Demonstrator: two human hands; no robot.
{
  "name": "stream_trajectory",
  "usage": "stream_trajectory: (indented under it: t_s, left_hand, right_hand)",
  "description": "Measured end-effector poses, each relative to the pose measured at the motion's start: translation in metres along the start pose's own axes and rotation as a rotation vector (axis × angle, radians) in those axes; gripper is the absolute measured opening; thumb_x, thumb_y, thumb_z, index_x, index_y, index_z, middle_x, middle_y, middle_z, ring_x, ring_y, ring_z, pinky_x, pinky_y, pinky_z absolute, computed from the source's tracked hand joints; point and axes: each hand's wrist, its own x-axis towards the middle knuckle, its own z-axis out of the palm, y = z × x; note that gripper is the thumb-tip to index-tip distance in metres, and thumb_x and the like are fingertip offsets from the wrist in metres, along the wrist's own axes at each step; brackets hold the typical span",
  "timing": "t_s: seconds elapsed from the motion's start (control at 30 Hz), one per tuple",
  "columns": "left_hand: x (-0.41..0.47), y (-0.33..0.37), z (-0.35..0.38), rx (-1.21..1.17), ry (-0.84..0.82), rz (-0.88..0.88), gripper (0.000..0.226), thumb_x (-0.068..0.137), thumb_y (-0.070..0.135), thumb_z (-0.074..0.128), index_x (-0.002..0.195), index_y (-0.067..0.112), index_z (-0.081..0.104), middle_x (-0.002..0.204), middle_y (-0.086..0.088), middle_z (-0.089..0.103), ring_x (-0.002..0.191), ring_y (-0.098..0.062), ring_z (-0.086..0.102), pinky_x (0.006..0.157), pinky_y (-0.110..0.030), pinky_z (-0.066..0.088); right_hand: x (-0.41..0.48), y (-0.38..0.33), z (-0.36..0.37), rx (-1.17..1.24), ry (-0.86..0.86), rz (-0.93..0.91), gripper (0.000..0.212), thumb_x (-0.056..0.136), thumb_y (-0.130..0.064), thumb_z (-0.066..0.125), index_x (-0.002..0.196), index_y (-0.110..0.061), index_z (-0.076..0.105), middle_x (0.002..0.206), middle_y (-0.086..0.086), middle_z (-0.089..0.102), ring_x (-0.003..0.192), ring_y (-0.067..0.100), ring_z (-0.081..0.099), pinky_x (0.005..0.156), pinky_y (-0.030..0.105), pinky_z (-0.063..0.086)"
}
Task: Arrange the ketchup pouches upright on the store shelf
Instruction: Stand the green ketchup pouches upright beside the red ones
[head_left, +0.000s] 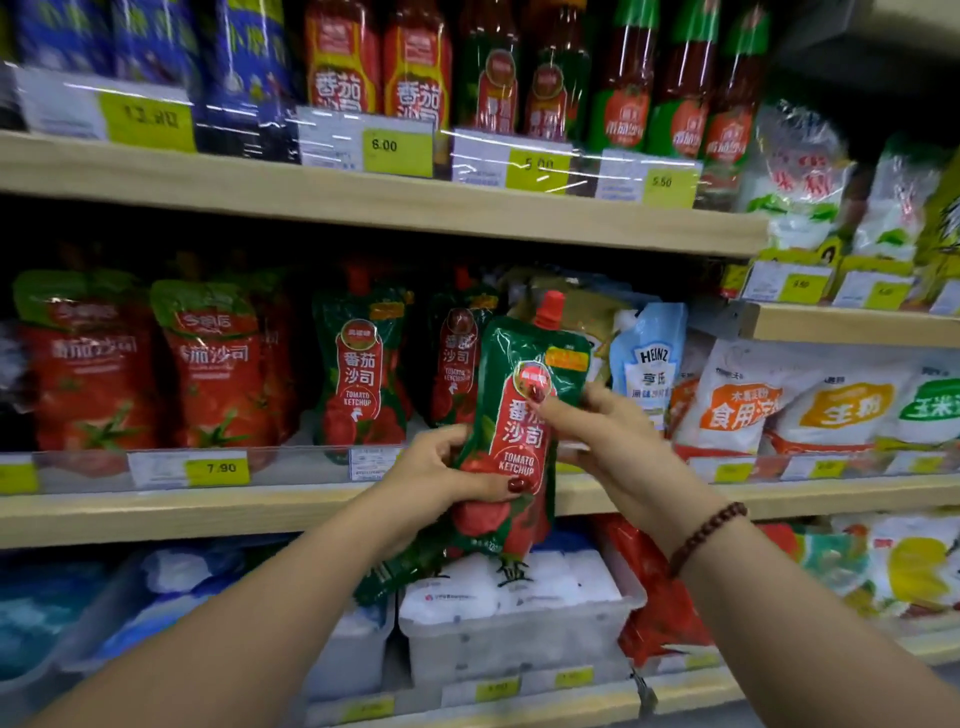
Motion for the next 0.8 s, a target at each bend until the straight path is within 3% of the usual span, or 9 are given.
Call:
stream_trajectory:
  t_s: [0.1, 0.23, 0.4, 0.5, 0.6, 0.67, 0.8]
  left_hand:
    - [0.008, 0.012, -0.008, -0.018, 0.074, 0.043, 0.056, 0.049, 0.023, 0.085, 0.103, 0.022, 0.068, 0.097, -0.001, 0.075, 0.090, -0.018, 0.071, 0.072, -0.027, 0.056]
    - [0.021, 0.022, -0.017, 0.108, 0.102, 0.090, 0.046, 0.060, 0.015, 0.085, 0.102, 0.023, 0.068, 0.098, 0.003, 0.074, 0.091, -0.013, 0.070, 0.076, -0.025, 0.056]
    - [0.030, 0.025, -0.035, 0.251, 0.117, 0.178, 0.048, 0.055, 0.038, 0.085, 0.098, 0.039, 0.065, 0.097, 0.018, 0.072, 0.090, 0.000, 0.067, 0.072, -0.018, 0.055]
    - [0.031, 0.012, -0.048, 0.483, 0.157, 0.182, 0.041, 0.062, 0.038, 0.082, 0.097, 0.044, 0.061, 0.095, 0.023, 0.070, 0.091, 0.006, 0.064, 0.079, -0.018, 0.054]
    - [0.031, -0.006, -0.059, 0.759, 0.259, 0.115, 0.038, 0.065, 0.042, 0.079, 0.098, 0.033, 0.064, 0.087, 0.020, 0.066, 0.083, 0.003, 0.062, 0.079, -0.022, 0.054]
    - [0.031, -0.013, -0.058, 0.859, 0.330, 0.096, 0.033, 0.067, 0.046, 0.077, 0.095, 0.032, 0.068, 0.078, 0.022, 0.063, 0.076, 0.005, 0.059, 0.072, -0.022, 0.053]
    - [0.026, -0.016, -0.052, 1.008, 0.381, 0.109, 0.005, 0.070, 0.051, 0.068, 0.070, 0.047, 0.065, 0.071, 0.027, 0.064, 0.073, 0.007, 0.056, 0.063, -0.019, 0.046]
  right_hand:
    - [0.003, 0.010, 0.007, -0.035, -0.071, 0.060, 0.057, 0.050, -0.035, 0.081, 0.099, -0.010, 0.068, 0.096, 0.005, 0.074, 0.088, 0.018, 0.071, 0.066, 0.027, 0.055]
    - [0.022, 0.006, 0.010, -0.098, -0.045, 0.049, 0.026, 0.072, -0.012, 0.076, 0.097, -0.013, 0.069, 0.092, 0.004, 0.075, 0.084, 0.018, 0.071, 0.063, 0.027, 0.055]
    - [0.042, 0.003, 0.022, -0.132, 0.005, -0.102, 0.020, 0.072, -0.006, 0.076, 0.088, -0.017, 0.071, 0.080, -0.002, 0.075, 0.075, 0.012, 0.071, 0.057, 0.019, 0.054]
    - [0.053, 0.006, 0.026, -0.148, 0.084, -0.208, 0.021, 0.072, -0.007, 0.076, 0.090, -0.016, 0.071, 0.081, -0.003, 0.075, 0.076, 0.010, 0.071, 0.059, 0.018, 0.054]
    - [0.060, 0.012, 0.028, -0.162, 0.139, -0.290, 0.022, 0.073, -0.009, 0.076, 0.092, -0.018, 0.070, 0.084, -0.006, 0.075, 0.081, 0.008, 0.070, 0.065, 0.019, 0.056]
    - [0.065, 0.018, 0.029, -0.186, 0.175, -0.316, 0.022, 0.073, -0.009, 0.076, 0.092, -0.019, 0.070, 0.085, -0.006, 0.075, 0.083, 0.008, 0.070, 0.073, 0.025, 0.058]
    - [0.076, 0.032, 0.028, -0.273, 0.197, -0.280, 0.036, 0.072, -0.015, 0.078, 0.106, -0.009, 0.067, 0.101, 0.003, 0.072, 0.098, 0.017, 0.066, 0.089, 0.043, 0.053]
